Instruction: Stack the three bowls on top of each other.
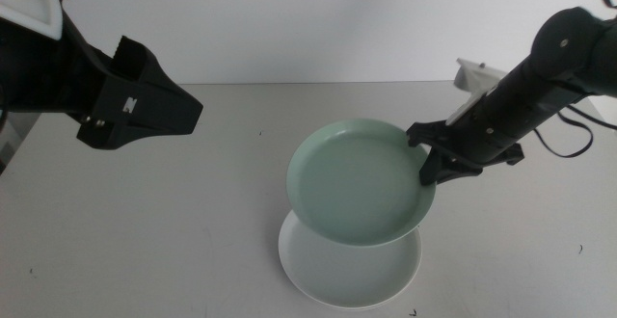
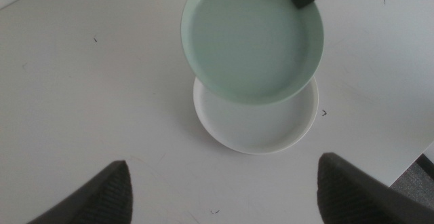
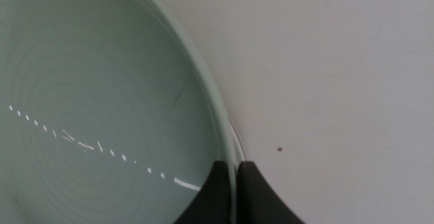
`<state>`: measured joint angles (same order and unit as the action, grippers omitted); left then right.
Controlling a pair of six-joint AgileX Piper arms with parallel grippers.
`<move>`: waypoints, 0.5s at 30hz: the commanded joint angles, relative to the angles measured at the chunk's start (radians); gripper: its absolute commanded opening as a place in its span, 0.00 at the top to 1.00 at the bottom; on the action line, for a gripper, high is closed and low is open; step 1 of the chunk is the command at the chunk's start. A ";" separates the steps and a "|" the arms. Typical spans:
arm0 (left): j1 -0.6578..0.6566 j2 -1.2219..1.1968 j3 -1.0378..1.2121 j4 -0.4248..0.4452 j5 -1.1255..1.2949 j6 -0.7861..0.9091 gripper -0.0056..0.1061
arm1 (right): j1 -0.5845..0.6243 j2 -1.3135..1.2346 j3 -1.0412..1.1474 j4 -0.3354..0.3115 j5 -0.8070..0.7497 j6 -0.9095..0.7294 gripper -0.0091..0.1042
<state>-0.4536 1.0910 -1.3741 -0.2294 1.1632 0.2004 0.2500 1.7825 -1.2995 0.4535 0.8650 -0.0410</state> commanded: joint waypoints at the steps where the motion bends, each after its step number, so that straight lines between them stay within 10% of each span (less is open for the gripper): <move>1: -0.004 -0.015 -0.029 -0.015 -0.045 0.000 0.01 | 0.039 -0.011 -0.033 -0.005 -0.017 0.016 0.92; 15: -0.004 -0.015 -0.029 -0.015 -0.045 0.000 0.01 | 0.085 0.094 -0.035 -0.023 0.013 0.010 0.92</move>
<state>-0.4536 1.0910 -1.3741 -0.2294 1.1632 0.2004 0.3343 1.9276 -1.3042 0.4227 0.8738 -0.0125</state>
